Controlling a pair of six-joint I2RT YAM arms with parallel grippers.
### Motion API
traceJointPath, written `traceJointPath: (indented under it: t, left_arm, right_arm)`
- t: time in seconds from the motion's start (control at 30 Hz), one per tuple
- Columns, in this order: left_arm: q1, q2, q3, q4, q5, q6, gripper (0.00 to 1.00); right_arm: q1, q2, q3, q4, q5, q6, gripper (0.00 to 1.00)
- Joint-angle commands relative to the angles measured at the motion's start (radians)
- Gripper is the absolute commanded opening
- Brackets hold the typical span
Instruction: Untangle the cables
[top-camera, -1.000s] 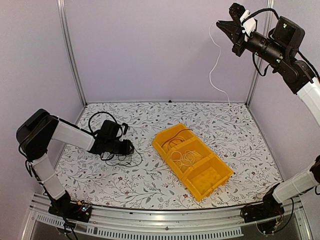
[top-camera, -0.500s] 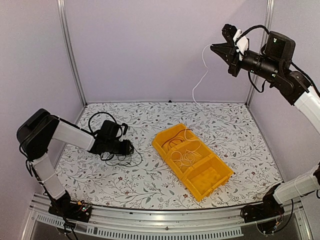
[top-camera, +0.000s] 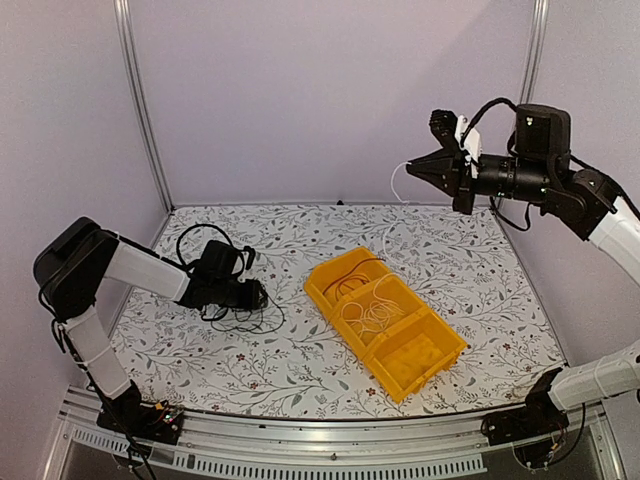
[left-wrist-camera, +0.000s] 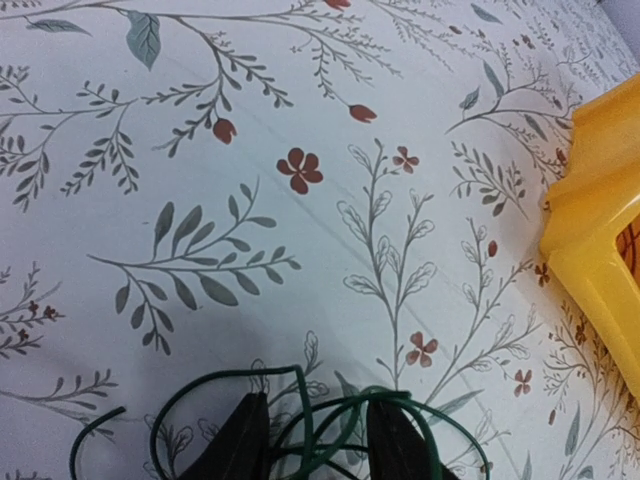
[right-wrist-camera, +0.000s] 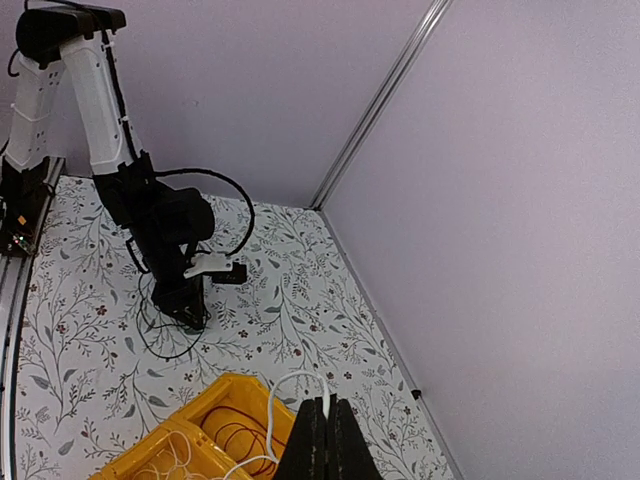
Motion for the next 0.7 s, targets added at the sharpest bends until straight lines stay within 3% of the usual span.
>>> traceJointPath:
  t: [0.0,0.67]
  left_arm:
    - [0.016,0.013,-0.016,0.004,0.005,-0.007,0.33]
    - [0.019,-0.087,-0.114,0.023,-0.026,-0.028,0.33]
  right_arm:
    - [0.006,-0.010,-0.089,-0.069,-0.037,0.062,0.00]
    - [0.006,0.162,-0.322,-0.068,-0.106,-0.038,0.00]
